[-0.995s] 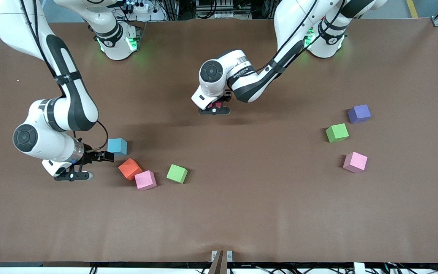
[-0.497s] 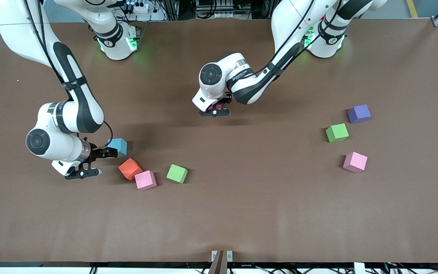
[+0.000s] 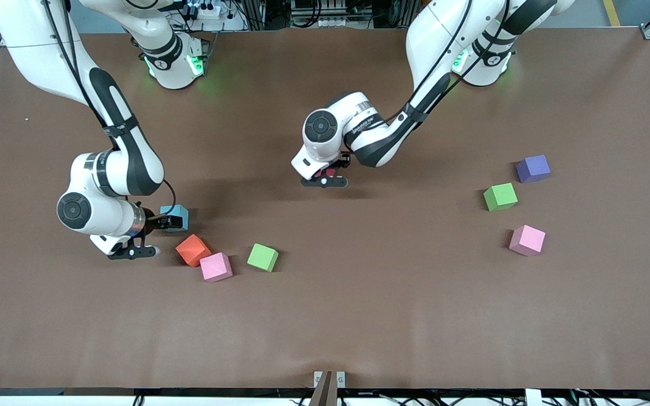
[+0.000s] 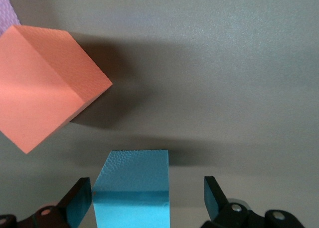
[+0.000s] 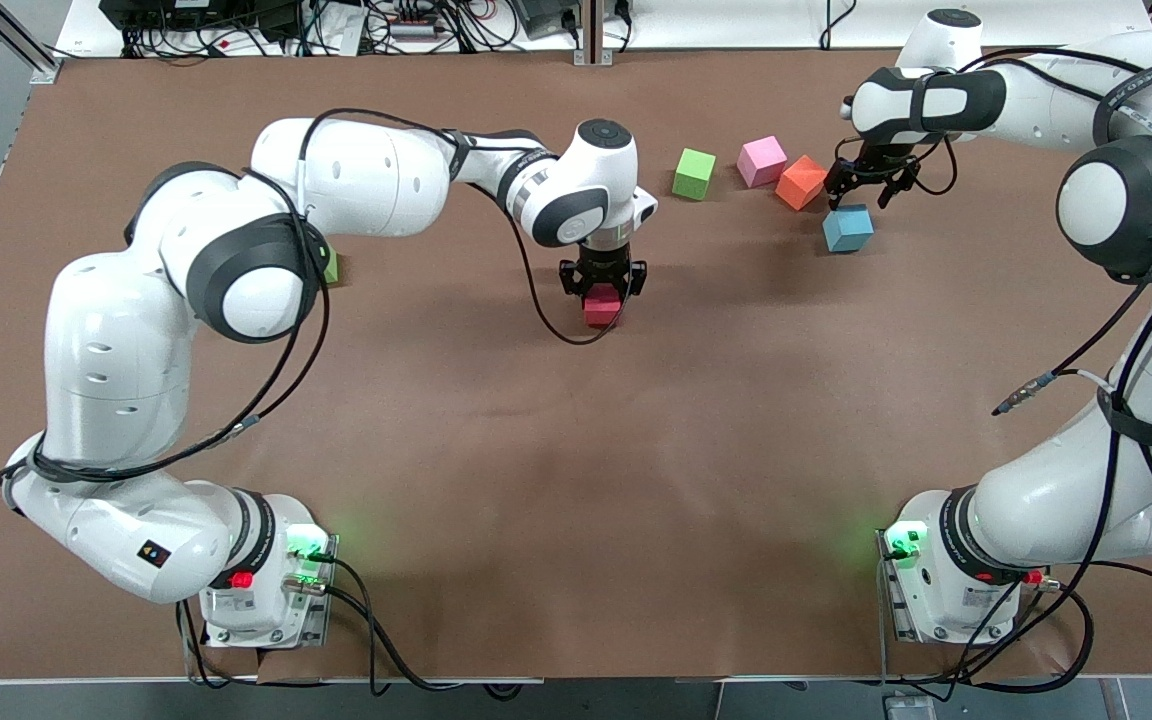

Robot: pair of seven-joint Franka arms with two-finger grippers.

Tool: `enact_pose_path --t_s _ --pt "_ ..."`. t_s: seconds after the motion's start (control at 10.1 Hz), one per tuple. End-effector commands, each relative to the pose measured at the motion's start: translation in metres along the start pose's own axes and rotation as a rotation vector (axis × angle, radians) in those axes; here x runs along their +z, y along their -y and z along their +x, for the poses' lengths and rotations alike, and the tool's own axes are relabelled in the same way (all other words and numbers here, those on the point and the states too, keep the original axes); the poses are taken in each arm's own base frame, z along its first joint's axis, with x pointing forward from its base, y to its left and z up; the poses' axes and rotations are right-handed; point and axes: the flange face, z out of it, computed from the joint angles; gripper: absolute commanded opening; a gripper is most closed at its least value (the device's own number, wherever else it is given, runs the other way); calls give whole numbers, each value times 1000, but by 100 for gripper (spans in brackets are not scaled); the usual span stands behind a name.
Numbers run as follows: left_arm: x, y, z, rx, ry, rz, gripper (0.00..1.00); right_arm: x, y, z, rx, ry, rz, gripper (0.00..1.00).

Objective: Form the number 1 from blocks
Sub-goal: 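Carry the red cube to the table center while the right gripper reaches cyan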

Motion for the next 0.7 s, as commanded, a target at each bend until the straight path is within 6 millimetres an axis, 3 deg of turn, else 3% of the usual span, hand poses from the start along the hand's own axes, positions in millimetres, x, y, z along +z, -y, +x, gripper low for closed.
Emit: enact_pose_path --t_s 0.0,0.1,0.2,0.3,0.5,0.6 --pt "3 -10 14 16 -22 -9 0 4 0 -7 18 9 -6 100" --pt "3 -10 13 21 -24 -10 0 8 1 -10 22 20 -4 100" --pt "4 -11 12 36 -24 -5 95 10 1 -11 23 24 -3 100" --pt "3 -14 7 46 -27 -3 100 10 2 -11 22 25 -3 100" --pt "-4 -15 5 44 -32 1 100 19 7 -17 29 43 12 100" --pt "-15 -17 -1 49 -36 13 100 23 8 -20 30 51 14 93"
